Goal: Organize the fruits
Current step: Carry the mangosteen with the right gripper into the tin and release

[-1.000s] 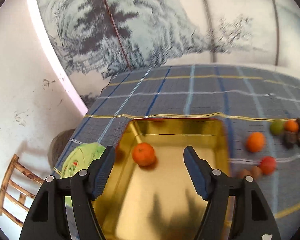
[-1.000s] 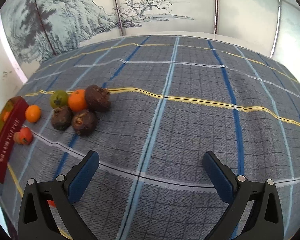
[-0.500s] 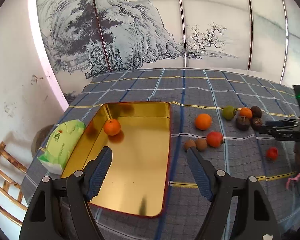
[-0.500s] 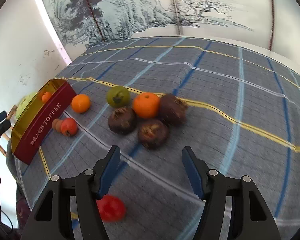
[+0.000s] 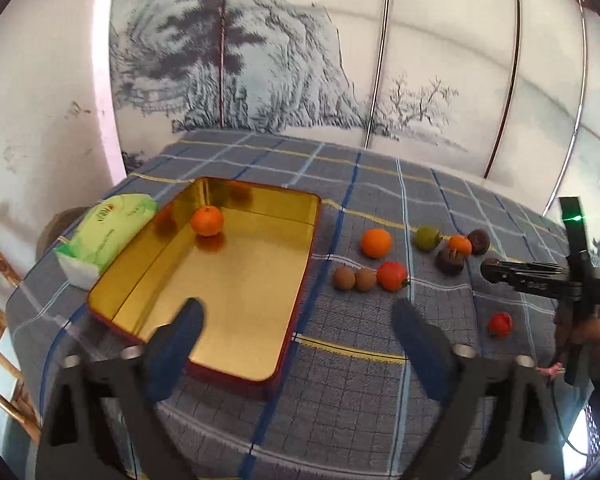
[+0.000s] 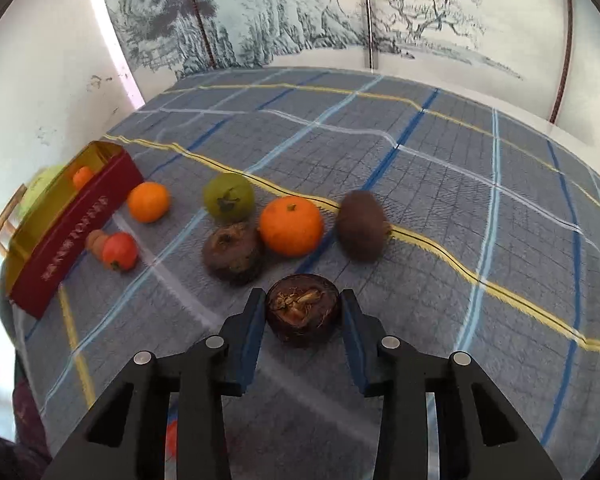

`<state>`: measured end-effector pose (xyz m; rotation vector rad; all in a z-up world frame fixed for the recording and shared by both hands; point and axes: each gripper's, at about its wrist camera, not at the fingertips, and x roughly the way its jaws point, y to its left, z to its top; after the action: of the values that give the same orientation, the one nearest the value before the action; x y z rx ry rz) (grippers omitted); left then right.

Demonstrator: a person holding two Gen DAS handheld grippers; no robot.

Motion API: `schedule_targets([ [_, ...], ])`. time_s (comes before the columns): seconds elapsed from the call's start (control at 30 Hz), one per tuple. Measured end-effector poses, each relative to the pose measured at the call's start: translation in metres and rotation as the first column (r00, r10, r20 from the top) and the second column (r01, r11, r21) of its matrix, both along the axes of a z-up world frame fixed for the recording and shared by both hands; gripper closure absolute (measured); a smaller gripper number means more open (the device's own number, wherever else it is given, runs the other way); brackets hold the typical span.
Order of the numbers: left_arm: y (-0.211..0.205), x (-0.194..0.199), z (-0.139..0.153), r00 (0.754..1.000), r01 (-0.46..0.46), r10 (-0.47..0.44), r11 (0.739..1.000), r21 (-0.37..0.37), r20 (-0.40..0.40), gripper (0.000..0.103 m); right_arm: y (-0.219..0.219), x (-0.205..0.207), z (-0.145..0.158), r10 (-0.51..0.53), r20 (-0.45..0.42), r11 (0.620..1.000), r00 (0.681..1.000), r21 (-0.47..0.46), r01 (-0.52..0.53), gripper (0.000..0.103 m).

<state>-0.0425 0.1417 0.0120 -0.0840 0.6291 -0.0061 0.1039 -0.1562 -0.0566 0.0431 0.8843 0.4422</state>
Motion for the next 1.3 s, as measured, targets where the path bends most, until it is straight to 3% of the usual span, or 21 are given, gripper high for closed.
schedule_targets([
  [0.1,0.000,-0.019,0.002,0.998,-0.048,0.050,0.997,-0.058,0.041,0.001,0.004,-0.018,0.026,0.032,0.044,0.998,0.998,0.052,-0.035,0.065],
  [0.17,-0.002,-0.026,0.003,0.999,-0.016,0.020,0.996,-0.084,0.042,0.001,0.020,-0.023,0.041,0.078,0.061,0.994,0.995,0.069,-0.082,0.065],
  [0.3,-0.010,-0.035,0.006,0.999,-0.028,0.028,1.000,-0.006,0.033,0.001,0.068,-0.023,0.064,0.197,0.095,0.973,0.976,0.102,-0.206,0.065],
  [0.47,-0.010,-0.046,0.011,0.993,-0.111,0.106,0.987,0.117,0.046,0.001,0.144,-0.004,0.078,0.343,0.120,0.928,0.932,0.112,-0.356,0.065],
  [0.63,0.004,-0.048,0.017,0.983,-0.182,0.173,0.970,0.160,0.067,0.001,0.204,0.029,0.069,0.409,0.072,0.908,0.910,0.067,-0.413,0.065],
  [0.8,0.022,-0.038,0.012,0.978,-0.203,0.210,0.960,0.193,-0.016,0.001,0.246,0.056,0.053,0.426,-0.001,0.904,0.905,0.051,-0.425,0.065],
  [1.07,0.051,-0.030,0.002,0.956,-0.254,0.274,0.951,0.175,-0.103,0.001,0.285,0.071,0.034,0.427,-0.058,0.904,0.902,0.023,-0.427,0.065],
  [1.3,0.059,-0.031,0.003,0.943,-0.293,0.316,0.938,0.185,-0.109,0.001,0.297,0.077,0.030,0.415,-0.071,0.910,0.907,0.017,-0.415,0.065],
])
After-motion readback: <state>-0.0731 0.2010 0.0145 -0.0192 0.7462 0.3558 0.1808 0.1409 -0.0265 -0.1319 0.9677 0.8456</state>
